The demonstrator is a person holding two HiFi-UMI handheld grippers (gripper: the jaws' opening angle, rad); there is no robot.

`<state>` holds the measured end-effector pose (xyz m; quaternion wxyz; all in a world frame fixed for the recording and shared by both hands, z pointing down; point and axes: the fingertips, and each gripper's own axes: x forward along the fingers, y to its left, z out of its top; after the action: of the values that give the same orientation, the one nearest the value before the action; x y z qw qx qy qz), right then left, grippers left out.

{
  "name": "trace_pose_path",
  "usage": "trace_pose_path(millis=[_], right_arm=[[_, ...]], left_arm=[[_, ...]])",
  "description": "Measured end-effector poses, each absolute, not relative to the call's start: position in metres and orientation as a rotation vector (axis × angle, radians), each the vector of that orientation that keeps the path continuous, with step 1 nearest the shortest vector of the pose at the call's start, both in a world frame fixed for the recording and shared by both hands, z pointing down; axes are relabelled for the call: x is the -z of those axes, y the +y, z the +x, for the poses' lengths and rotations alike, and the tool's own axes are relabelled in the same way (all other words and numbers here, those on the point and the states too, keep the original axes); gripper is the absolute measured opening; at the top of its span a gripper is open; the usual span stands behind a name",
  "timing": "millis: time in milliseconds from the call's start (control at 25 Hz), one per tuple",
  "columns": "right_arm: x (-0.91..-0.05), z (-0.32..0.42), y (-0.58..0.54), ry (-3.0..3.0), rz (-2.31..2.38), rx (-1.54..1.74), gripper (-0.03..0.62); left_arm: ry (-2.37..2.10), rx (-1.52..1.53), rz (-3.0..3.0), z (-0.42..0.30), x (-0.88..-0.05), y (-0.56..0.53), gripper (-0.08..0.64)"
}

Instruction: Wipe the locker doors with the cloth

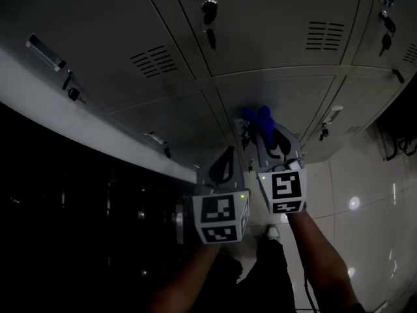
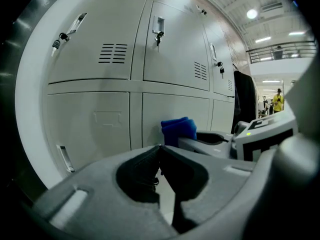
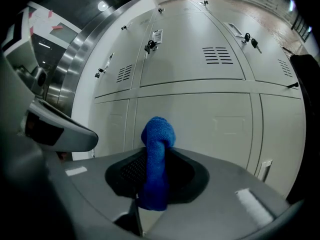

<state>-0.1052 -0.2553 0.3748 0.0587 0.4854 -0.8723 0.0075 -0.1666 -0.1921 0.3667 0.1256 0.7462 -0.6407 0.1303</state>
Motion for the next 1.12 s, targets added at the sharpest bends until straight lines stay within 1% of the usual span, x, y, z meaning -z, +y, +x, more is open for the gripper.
trace_pose_path(millis=[440, 760, 920, 1120], right_arm=[[-0.389, 0.001, -0.279, -2.548, 1.553, -0.064, 0.083], [-0.396, 0.041, -0.289, -2.493, 1.630, -0.072, 0.083], [-0.392, 0.034, -0.284, -2.516, 1.619, -0.068, 0.083], [-0.382, -0.025, -0.255, -2.627, 1.517, -0.047, 0.083]], left_arm=[[-1.861, -0.325, 2.129, -0.110, -0.381, -0.210, 0.003], [-1.827, -0.363, 2.142, -0.098, -0.394, -0.210, 0.003], [-1.833, -0.374, 2.140, -0.104, -0.397, -0.204, 0.003], [-1.870, -0.363, 2.100, -0.128, -0.403, -0.192, 0.003]])
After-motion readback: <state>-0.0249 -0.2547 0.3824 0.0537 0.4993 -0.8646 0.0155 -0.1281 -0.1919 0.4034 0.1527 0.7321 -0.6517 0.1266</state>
